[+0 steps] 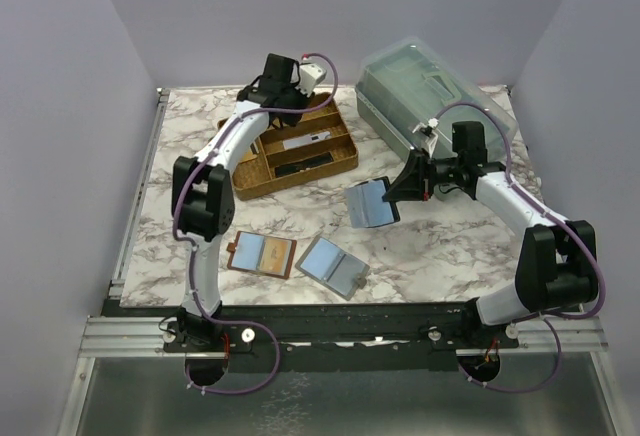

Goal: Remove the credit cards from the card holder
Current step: Place the credit card in the storage box, then place the card holder at the center of the board.

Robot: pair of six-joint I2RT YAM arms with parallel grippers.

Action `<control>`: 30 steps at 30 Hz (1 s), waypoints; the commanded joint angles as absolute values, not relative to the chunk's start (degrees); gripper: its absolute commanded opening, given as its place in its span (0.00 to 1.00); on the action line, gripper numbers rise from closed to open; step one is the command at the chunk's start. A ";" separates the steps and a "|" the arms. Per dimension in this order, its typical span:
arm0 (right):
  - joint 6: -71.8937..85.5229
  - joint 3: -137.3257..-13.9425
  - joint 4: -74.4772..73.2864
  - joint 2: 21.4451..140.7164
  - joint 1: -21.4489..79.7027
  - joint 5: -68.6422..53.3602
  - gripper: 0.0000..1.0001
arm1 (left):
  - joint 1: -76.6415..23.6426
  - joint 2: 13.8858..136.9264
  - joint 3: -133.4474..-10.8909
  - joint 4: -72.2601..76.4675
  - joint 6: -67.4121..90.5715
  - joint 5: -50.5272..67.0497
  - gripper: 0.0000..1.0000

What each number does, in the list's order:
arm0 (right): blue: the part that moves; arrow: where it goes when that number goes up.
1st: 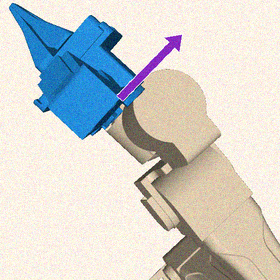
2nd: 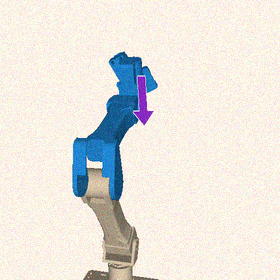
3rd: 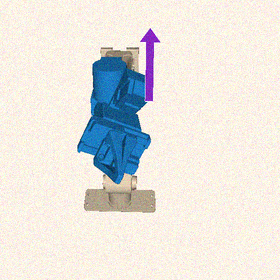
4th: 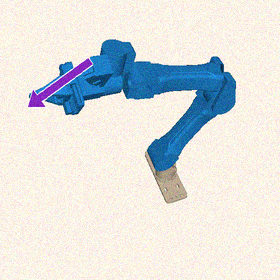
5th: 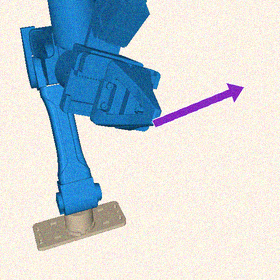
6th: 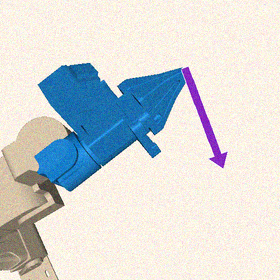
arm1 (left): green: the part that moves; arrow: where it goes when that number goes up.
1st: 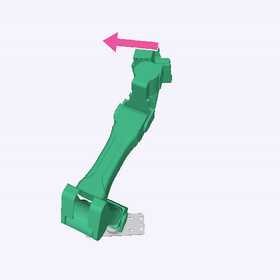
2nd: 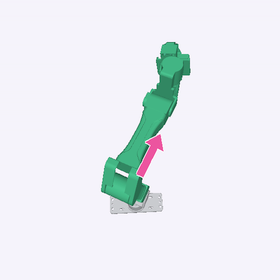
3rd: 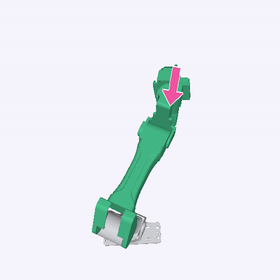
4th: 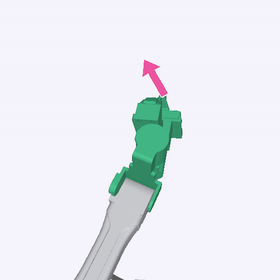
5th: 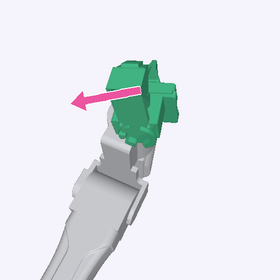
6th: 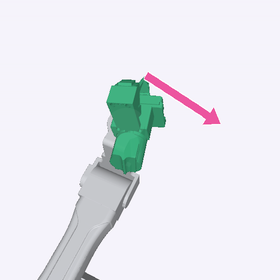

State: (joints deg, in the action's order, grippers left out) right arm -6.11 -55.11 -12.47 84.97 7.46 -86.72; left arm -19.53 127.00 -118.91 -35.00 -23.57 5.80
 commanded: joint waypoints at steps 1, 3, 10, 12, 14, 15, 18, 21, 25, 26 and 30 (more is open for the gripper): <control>-5.38 -54.44 -10.24 83.46 6.87 -90.20 0.00 | -19.19 110.98 -103.56 -24.72 -7.91 16.06 0.32; -5.00 -54.23 -9.84 83.22 6.77 -90.40 0.00 | -18.80 103.76 -91.44 -16.26 -1.78 20.24 0.37; -3.49 -52.91 -8.11 84.07 6.68 -88.89 0.00 | -14.93 80.31 -47.53 26.59 32.28 30.38 0.99; -3.16 -52.77 -8.19 85.27 6.75 -87.72 0.00 | -13.70 77.00 -42.07 31.96 42.21 32.64 0.99; -3.07 -53.20 -8.76 86.55 7.17 -85.60 0.00 | -13.10 74.21 -37.92 34.88 48.19 35.15 0.99; -3.30 -53.56 -9.29 87.05 7.70 -84.44 0.00 | -13.06 73.35 -35.75 36.86 50.69 36.31 0.99; -3.43 -54.82 -10.23 88.18 10.46 -80.15 0.00 | -13.02 70.93 -31.36 38.49 56.66 38.44 0.99; -4.38 -57.38 -12.46 90.19 14.69 -75.80 0.00 | -13.05 67.56 -27.04 38.47 58.92 37.57 0.98; -5.47 -60.77 -16.19 94.08 16.87 -72.71 0.00 | -12.98 62.45 -21.95 38.50 60.48 35.23 0.97; -5.38 -61.21 -16.68 94.81 16.87 -70.36 0.00 | -12.93 61.38 -20.90 38.50 60.88 34.86 0.97; -4.98 -60.78 -17.01 95.75 16.79 -52.40 0.00 | -12.97 57.72 -17.58 38.50 62.69 33.48 0.96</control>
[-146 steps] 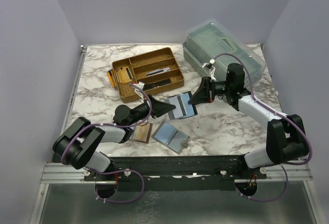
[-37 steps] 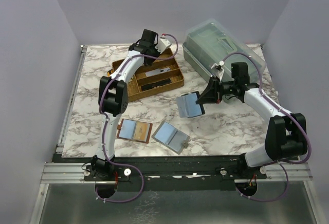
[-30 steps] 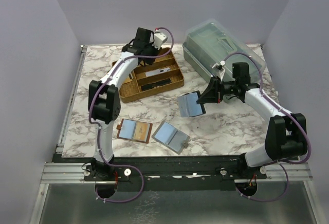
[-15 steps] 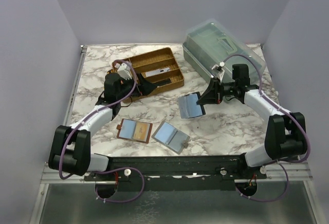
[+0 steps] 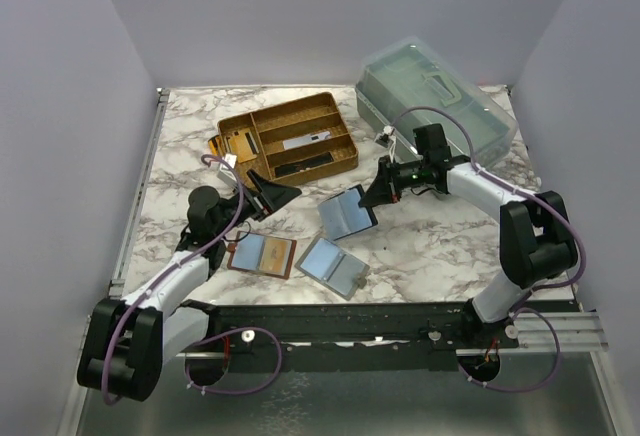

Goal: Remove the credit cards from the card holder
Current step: Place the card holder at the center of the board.

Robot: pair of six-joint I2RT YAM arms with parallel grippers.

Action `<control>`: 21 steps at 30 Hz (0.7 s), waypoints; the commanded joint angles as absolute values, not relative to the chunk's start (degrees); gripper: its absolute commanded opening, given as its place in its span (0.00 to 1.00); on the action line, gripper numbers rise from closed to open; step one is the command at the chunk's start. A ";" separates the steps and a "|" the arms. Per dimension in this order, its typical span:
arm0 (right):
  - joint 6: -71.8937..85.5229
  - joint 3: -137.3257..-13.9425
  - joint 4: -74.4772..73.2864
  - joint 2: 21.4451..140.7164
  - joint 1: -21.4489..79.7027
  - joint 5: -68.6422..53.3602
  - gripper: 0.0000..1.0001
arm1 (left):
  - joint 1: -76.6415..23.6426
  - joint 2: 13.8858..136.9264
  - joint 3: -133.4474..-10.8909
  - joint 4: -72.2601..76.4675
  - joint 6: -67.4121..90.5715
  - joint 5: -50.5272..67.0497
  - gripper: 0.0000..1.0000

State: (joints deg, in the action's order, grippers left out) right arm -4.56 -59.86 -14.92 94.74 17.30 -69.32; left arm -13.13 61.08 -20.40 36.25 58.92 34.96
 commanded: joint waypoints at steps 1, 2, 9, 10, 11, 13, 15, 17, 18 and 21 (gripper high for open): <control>-5.17 -60.37 -16.58 95.76 16.79 -47.98 0.00 | -12.94 57.06 -16.93 38.50 63.01 33.19 0.96; -5.59 -60.10 -16.34 95.88 16.79 -44.39 0.00 | -12.94 56.59 -16.54 38.50 63.21 33.06 0.96; -8.89 -61.41 -18.23 98.21 16.74 -28.43 0.13 | -13.03 57.21 -16.32 38.32 63.75 33.85 0.94; -9.54 -61.43 -18.27 97.83 16.78 -26.13 0.16 | -13.08 57.60 -16.37 38.32 63.99 34.10 0.93; -10.26 -61.40 -18.16 97.19 16.79 -23.73 0.21 | -13.10 57.87 -16.54 38.32 64.20 34.39 0.93; -11.42 -60.99 -17.39 95.43 16.74 -19.24 0.31 | -13.67 58.61 -16.81 38.19 64.31 34.38 0.92; -12.52 -59.86 -16.12 93.31 16.70 -17.20 0.40 | -15.64 59.64 -17.27 37.76 63.45 32.99 0.91; -13.91 -59.28 -15.89 91.78 16.70 -17.54 0.48 | -19.00 61.14 -18.62 35.80 61.53 30.54 0.91; -14.83 -59.24 -16.30 91.17 16.70 -18.17 0.50 | -20.95 62.09 -19.88 33.86 60.09 28.72 0.91; -18.95 -59.43 -18.38 88.54 16.70 -23.40 0.53 | -27.60 65.30 -24.42 26.23 54.18 21.85 0.91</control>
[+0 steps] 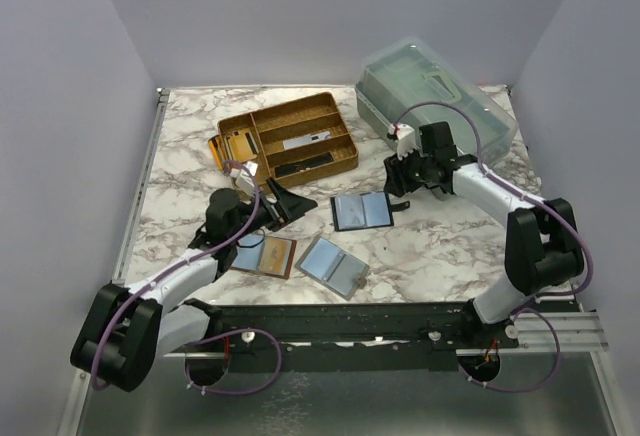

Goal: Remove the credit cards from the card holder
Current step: Place the card holder at the center of the board.

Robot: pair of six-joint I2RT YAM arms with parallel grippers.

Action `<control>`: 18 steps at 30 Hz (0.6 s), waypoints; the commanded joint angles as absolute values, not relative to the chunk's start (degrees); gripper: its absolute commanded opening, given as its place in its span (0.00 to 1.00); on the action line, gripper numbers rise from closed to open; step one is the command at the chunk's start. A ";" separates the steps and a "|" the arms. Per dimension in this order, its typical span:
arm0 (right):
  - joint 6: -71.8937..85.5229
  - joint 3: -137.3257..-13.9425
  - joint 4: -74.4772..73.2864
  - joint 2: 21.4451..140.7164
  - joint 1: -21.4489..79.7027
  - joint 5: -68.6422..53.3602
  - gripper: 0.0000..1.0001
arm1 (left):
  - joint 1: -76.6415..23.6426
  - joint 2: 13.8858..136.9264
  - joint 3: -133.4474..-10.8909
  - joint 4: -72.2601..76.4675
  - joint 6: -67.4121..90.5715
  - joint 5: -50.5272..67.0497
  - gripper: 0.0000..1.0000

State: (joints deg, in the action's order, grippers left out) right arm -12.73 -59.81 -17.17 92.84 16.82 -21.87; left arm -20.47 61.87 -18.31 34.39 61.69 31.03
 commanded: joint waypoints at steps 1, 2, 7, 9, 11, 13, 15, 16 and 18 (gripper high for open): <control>-20.61 -59.17 -19.21 87.50 16.66 -27.43 0.55 | -29.15 66.65 -25.60 24.98 52.99 19.97 0.91; -22.49 -58.75 -20.24 86.63 16.62 -32.91 0.56 | -30.68 67.91 -26.66 24.19 52.14 18.32 0.91; -20.79 -58.07 -20.45 89.65 17.46 -51.53 0.62 | -31.97 72.01 -28.14 23.47 51.16 14.18 0.88; -18.89 -60.20 -20.55 92.71 19.37 -47.49 0.62 | -32.04 72.01 -27.69 23.47 51.23 13.46 0.88; -17.01 -61.86 -19.87 94.89 21.72 -42.20 0.63 | -32.08 71.23 -26.75 23.47 51.60 12.77 0.88; -16.00 -62.42 -18.39 96.66 25.19 -36.36 0.65 | -32.22 70.08 -25.42 23.47 52.13 12.00 0.88; -15.72 -63.40 -17.92 98.69 27.72 -30.61 0.66 | -32.17 68.33 -23.62 23.43 52.56 11.09 0.88; -15.62 -64.09 -18.09 99.90 28.78 -28.44 0.66 | -32.16 67.35 -22.68 23.39 52.77 10.65 0.88; -15.71 -66.12 -19.21 102.21 30.28 -24.85 0.67 | -32.11 65.28 -20.94 23.30 53.32 9.81 0.88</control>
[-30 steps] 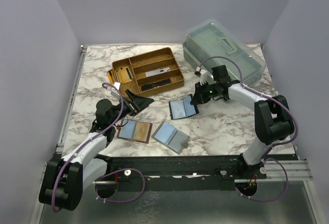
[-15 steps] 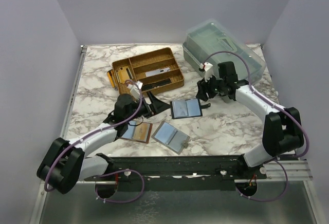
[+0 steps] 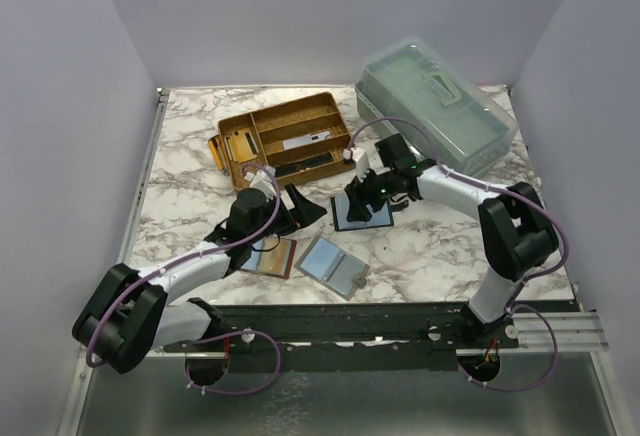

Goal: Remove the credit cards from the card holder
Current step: Place the card holder at the center of the board, then pick up the card holder from the center of the board.

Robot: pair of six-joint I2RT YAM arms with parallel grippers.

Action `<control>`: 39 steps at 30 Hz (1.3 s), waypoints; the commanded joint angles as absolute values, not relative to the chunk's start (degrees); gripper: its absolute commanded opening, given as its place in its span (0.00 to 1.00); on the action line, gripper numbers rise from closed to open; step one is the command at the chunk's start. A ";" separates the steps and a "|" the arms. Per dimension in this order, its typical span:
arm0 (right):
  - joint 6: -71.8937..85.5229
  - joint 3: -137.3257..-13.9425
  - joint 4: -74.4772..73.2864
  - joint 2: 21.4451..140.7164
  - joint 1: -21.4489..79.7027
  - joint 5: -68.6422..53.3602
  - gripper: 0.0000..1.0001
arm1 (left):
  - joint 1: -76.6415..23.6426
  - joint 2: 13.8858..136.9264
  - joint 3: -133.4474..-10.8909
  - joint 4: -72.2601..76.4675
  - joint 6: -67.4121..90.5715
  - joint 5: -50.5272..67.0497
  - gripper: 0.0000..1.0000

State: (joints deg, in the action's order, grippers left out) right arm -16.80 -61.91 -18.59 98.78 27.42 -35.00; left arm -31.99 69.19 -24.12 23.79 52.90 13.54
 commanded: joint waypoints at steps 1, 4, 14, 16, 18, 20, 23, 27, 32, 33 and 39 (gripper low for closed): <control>-15.81 -66.90 -19.50 103.19 30.78 -23.34 0.68 | -32.12 64.21 -20.17 23.15 53.58 9.62 0.88; -16.46 -67.58 -19.91 105.27 31.91 -19.16 0.68 | -32.10 61.63 -18.20 22.73 54.02 8.87 0.88; -18.37 -66.56 -20.79 107.66 33.56 -14.19 0.51 | -32.10 60.90 -17.63 22.32 53.89 8.89 0.88; -18.46 -66.24 -20.92 107.15 33.56 -14.34 0.40 | -32.15 61.50 -17.96 22.32 53.82 9.39 0.88; -18.29 -66.10 -21.00 106.78 33.49 -14.21 0.29 | -32.11 62.41 -18.37 22.39 53.77 10.40 0.88; -18.31 -65.82 -20.86 106.26 33.41 -14.00 0.20 | -32.21 63.54 -18.90 22.86 53.66 11.65 0.88; -18.15 -65.53 -20.74 105.06 32.63 -14.59 0.12 | -32.21 65.53 -19.24 25.44 54.62 13.68 0.88; -17.70 -64.86 -20.91 103.51 30.27 -17.05 0.07 | -32.17 69.19 -19.37 31.86 56.70 16.04 0.88; -17.17 -64.51 -22.02 102.52 26.55 -22.15 0.06 | -32.16 75.84 -22.39 37.45 57.94 18.63 0.83; -17.25 -64.51 -22.36 102.38 26.08 -23.33 0.06 | -32.12 77.51 -23.48 38.10 58.03 19.23 0.81; -17.83 -64.91 -24.16 101.87 23.70 -27.14 0.07 | -32.25 88.80 -29.93 43.89 59.78 23.18 0.67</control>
State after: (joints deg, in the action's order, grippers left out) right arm -17.58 -65.39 -21.15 103.63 24.99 -23.22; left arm -32.01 83.15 -26.09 36.71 58.17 18.74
